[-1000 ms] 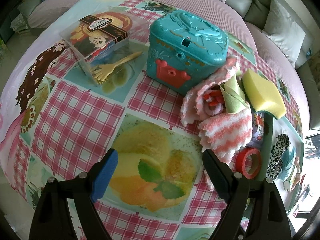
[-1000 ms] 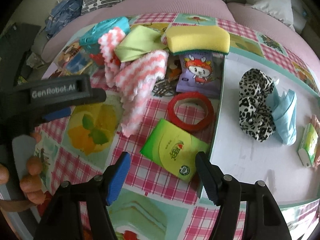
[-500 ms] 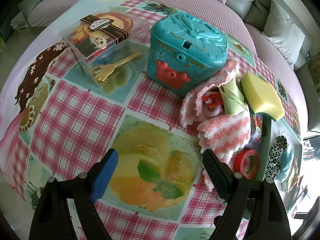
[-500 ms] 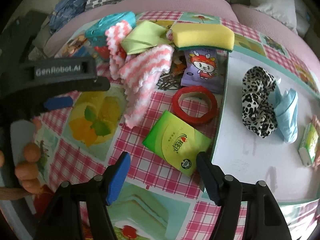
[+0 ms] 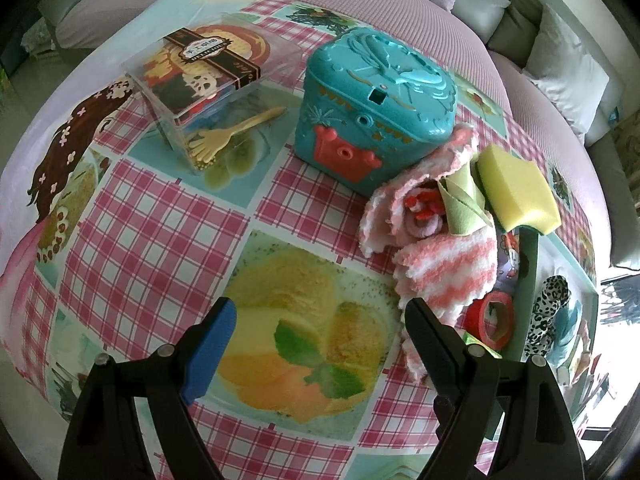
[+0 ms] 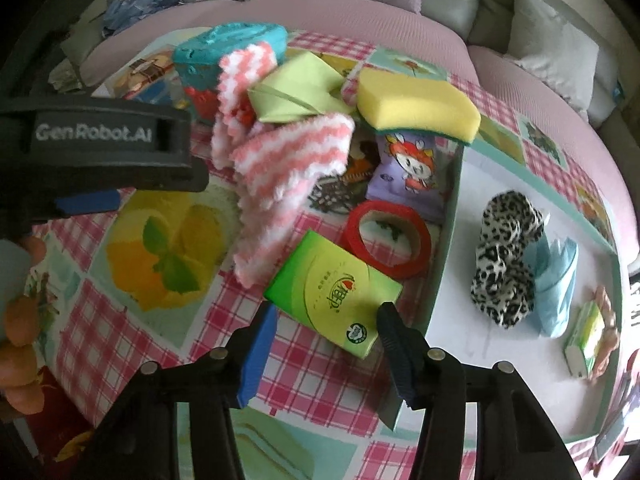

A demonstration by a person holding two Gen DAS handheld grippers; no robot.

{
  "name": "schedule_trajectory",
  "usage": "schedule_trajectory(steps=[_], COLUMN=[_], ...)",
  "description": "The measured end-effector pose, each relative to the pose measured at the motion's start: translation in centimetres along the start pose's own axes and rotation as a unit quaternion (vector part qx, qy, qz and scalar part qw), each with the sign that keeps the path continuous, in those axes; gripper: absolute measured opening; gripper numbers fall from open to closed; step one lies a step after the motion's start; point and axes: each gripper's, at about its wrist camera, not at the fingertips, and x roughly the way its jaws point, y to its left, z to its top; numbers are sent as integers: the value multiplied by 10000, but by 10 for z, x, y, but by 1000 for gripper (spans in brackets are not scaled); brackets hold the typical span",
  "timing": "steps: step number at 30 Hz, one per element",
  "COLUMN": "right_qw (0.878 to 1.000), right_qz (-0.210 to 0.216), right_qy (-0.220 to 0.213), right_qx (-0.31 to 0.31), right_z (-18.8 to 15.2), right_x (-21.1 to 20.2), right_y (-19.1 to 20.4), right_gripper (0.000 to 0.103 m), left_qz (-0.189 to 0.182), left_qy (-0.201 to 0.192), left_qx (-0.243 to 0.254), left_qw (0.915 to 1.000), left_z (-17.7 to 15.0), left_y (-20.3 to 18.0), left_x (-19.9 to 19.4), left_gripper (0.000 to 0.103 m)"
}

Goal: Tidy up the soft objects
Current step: 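Move both tools over the loose items, right tool toward the green tissue pack, then grasp the green tissue pack with the right tool and lift it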

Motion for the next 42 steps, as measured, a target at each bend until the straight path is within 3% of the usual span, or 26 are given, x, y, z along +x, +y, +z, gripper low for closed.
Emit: schedule_trajectory(steps=[5, 8, 10, 14, 30, 35, 42], right_qw=[9999, 9998, 9998, 9997, 9996, 9978, 9955], right_qz=[-4, -24, 70, 262, 255, 546, 451], right_qy=[-83, -136, -89, -30, 48, -132, -487], right_qx=[-68, -143, -159, -13, -64, 362, 683], right_z=[7, 13, 17, 20, 10, 6, 8], right_x=[-2, 1, 6, 14, 14, 0, -23], right_y=[-12, -15, -17, -26, -21, -37, -59], right_gripper=[57, 66, 66, 66, 57, 56, 56], left_qz=[-23, -31, -30, -31, -89, -124, -270], left_qy=[5, -1, 4, 0, 30, 10, -99], left_qx=[-22, -13, -13, -6, 69, 117, 111], left_qw=[10000, 10000, 10000, 10000, 9999, 9999, 9995], left_z=[1, 1, 1, 1, 2, 2, 10], left_y=[2, 3, 2, 2, 0, -9, -23], left_x=[0, -1, -1, -1, 0, 1, 0], left_gripper=[87, 87, 87, 87, 87, 87, 87])
